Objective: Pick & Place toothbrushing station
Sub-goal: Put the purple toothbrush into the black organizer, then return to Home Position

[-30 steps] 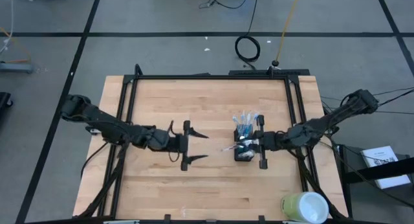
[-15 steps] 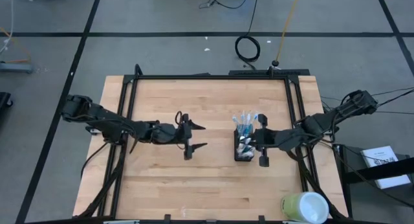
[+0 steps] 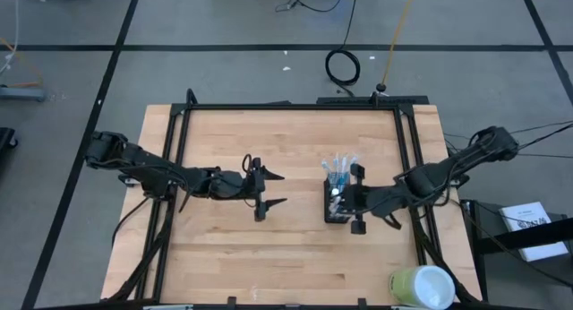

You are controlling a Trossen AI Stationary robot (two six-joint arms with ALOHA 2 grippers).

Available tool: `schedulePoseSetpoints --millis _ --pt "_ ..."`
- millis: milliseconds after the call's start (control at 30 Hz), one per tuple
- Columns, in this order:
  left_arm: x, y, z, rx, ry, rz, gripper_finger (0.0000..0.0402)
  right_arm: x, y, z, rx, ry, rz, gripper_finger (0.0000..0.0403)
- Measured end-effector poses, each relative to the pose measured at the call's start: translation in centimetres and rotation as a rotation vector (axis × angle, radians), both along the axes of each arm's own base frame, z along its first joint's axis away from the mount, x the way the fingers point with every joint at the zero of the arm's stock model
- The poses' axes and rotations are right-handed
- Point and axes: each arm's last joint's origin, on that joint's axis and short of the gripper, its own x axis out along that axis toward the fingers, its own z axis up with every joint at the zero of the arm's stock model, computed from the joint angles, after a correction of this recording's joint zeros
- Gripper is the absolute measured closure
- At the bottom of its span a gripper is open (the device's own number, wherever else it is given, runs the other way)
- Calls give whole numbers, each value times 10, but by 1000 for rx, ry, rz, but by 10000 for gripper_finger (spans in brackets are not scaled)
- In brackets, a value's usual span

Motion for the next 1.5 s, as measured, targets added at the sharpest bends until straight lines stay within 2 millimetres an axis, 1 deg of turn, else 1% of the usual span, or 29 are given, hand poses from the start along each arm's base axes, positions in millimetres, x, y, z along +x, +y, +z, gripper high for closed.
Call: schedulePoseSetpoints --millis 200,367,633,833,933,1033,1167,1267,1367,1500 --pt "0 0 0 0 0 0 89 12 6 -16 -28 59 0 388" --pt "0 0 0 3 1 -1 89 21 10 -26 -44 91 0 391" --pt "0 0 0 10 2 -2 89 28 14 -34 -30 104 -22 384" --pt "0 0 0 10 2 -2 89 29 14 -36 -26 109 -23 375" --pt "0 0 0 10 2 -2 89 27 14 -34 -23 105 -22 352" --pt "0 0 0 10 2 -2 89 25 12 -31 -17 93 -22 315" --pt "0 0 0 4 2 0 89 18 10 -21 2 57 -20 260" --pt "0 0 -1 3 7 0 89 12 8 -17 16 66 -29 229" --pt "-1 0 -3 6 28 0 89 6 5 -16 13 89 -43 212" --pt "-1 0 -3 7 35 0 89 1 2 -9 30 60 -48 207"
